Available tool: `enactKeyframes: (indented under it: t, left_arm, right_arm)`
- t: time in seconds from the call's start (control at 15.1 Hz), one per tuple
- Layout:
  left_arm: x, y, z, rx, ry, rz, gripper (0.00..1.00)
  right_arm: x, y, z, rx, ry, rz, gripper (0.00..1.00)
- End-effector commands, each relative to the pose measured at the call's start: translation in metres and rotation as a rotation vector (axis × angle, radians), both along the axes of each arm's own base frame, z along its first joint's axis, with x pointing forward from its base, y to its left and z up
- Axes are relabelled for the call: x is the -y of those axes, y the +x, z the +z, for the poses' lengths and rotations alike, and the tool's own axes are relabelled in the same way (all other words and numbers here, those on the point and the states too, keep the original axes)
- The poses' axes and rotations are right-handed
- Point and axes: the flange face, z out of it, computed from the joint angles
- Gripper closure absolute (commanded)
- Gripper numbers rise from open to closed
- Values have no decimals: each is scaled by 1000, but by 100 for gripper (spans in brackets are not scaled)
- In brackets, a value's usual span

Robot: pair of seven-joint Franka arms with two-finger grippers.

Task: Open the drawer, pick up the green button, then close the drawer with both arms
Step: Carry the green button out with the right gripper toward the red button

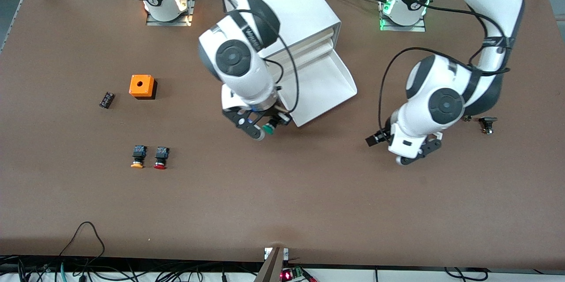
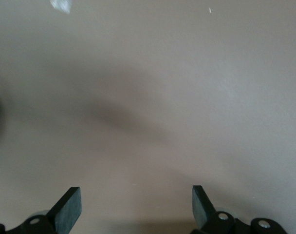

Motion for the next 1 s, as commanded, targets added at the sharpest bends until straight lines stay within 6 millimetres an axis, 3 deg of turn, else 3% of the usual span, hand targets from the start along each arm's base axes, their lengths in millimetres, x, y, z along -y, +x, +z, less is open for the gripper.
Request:
enactKeyframes:
  t: [0.0,0.27,0.46,0.66,0.93]
  left_arm:
    - [20,-32,-36,32,4,38,0]
    - [65,-62,-69,26,0,71,0]
    - [77,-78,-86,-8,17,66,0]
    - [87,-95,-95,-29,28,41,0]
    - [118,-123,-97,-56,21,21,0]
  right_arm:
    - [53,14,7,-67,-8,221,100]
    - [142,54,-8,-86,13,417,100]
    - [195,73,-34,-86,23,519,100]
    - [233,84,-73,-71,22,531,100]
    - [255,86,-123,-39,-52,556,100]
